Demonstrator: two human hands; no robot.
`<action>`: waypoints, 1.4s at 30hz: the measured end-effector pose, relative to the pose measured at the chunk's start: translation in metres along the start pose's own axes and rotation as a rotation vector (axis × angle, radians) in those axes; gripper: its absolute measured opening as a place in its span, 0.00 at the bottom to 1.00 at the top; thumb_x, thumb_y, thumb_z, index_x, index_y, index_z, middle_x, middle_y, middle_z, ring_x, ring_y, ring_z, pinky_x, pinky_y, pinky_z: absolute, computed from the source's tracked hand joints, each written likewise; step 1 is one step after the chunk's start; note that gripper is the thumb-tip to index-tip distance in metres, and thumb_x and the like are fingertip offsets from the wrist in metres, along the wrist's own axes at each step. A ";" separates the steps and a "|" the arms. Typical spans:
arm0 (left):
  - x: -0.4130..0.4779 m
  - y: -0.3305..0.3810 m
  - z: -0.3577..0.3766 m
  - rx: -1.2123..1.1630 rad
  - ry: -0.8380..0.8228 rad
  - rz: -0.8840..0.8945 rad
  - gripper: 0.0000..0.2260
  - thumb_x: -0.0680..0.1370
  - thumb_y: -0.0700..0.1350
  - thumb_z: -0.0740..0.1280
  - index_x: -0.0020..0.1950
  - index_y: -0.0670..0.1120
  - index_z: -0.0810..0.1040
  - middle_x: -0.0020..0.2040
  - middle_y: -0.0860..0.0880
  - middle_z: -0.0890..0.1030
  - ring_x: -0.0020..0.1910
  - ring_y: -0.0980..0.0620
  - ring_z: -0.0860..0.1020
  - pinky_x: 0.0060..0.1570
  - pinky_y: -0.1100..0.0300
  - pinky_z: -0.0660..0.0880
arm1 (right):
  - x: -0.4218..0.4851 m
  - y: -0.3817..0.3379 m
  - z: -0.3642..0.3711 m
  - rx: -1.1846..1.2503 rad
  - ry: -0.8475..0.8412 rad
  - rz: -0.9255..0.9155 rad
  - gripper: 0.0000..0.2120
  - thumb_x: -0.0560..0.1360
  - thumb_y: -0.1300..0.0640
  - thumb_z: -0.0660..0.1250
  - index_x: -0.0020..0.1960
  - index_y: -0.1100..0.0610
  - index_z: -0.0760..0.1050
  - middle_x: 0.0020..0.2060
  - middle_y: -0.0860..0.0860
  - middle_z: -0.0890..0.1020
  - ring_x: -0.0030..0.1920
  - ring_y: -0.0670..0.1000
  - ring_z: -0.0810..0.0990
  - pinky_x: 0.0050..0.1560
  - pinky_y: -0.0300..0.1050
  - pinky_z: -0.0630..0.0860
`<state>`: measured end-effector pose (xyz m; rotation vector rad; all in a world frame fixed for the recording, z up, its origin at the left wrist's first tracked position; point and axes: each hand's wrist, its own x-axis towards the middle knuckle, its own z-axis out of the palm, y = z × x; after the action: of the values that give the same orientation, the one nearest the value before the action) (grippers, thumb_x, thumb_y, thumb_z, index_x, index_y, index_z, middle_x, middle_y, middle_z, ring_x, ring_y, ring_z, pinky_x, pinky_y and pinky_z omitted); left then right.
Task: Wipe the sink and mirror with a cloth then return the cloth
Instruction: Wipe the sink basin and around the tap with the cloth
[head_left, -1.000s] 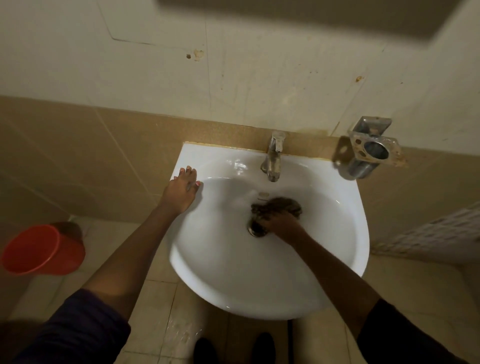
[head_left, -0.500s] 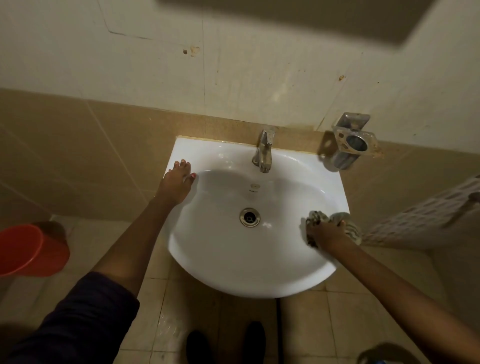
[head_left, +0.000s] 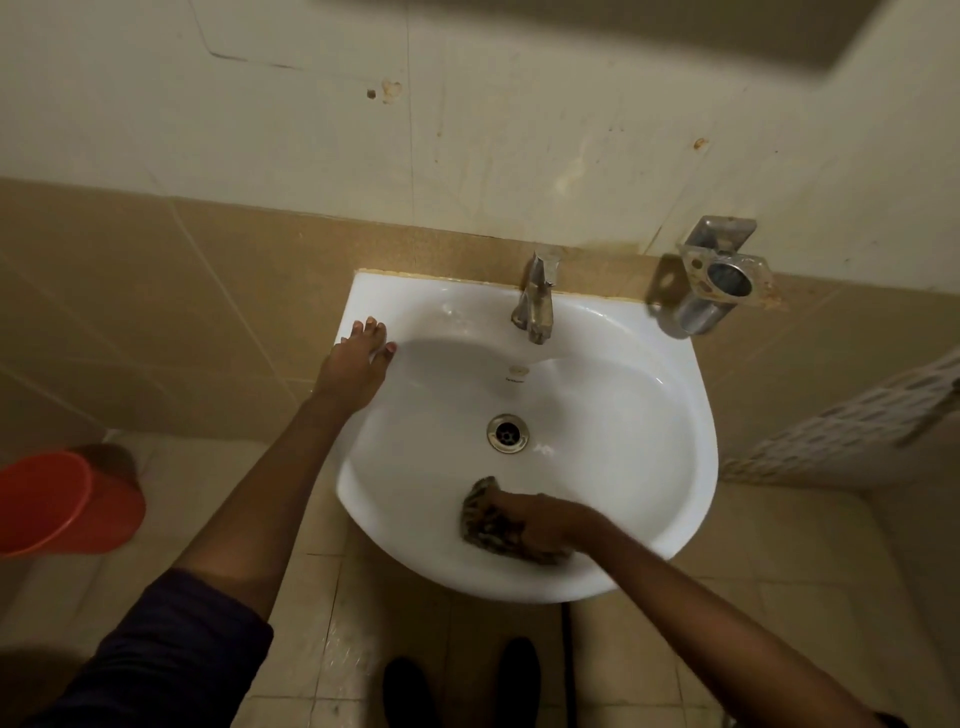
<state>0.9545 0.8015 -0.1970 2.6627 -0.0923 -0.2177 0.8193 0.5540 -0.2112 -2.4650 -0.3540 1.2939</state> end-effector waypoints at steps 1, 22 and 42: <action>0.001 -0.001 -0.001 -0.003 -0.002 0.000 0.19 0.81 0.48 0.53 0.69 0.41 0.66 0.74 0.41 0.64 0.72 0.40 0.64 0.67 0.46 0.64 | 0.008 0.029 0.000 -0.066 0.076 0.128 0.28 0.78 0.57 0.58 0.75 0.49 0.51 0.69 0.60 0.68 0.67 0.61 0.68 0.65 0.53 0.65; 0.006 -0.004 -0.007 -0.095 -0.052 -0.084 0.22 0.80 0.53 0.54 0.72 0.46 0.65 0.75 0.46 0.63 0.72 0.42 0.65 0.69 0.50 0.62 | 0.093 -0.074 -0.002 0.294 0.405 -0.017 0.30 0.76 0.66 0.58 0.74 0.59 0.50 0.72 0.61 0.58 0.72 0.62 0.57 0.72 0.55 0.55; -0.004 0.015 -0.023 0.011 -0.085 -0.035 0.18 0.81 0.48 0.51 0.65 0.39 0.69 0.69 0.40 0.68 0.65 0.40 0.71 0.61 0.47 0.67 | -0.030 0.040 0.003 -0.256 -0.010 -0.018 0.25 0.80 0.55 0.50 0.71 0.34 0.49 0.69 0.56 0.68 0.62 0.60 0.72 0.63 0.55 0.67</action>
<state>0.9544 0.7990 -0.1697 2.6670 -0.0745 -0.3428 0.8024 0.5072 -0.2065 -2.6572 -0.5757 1.3264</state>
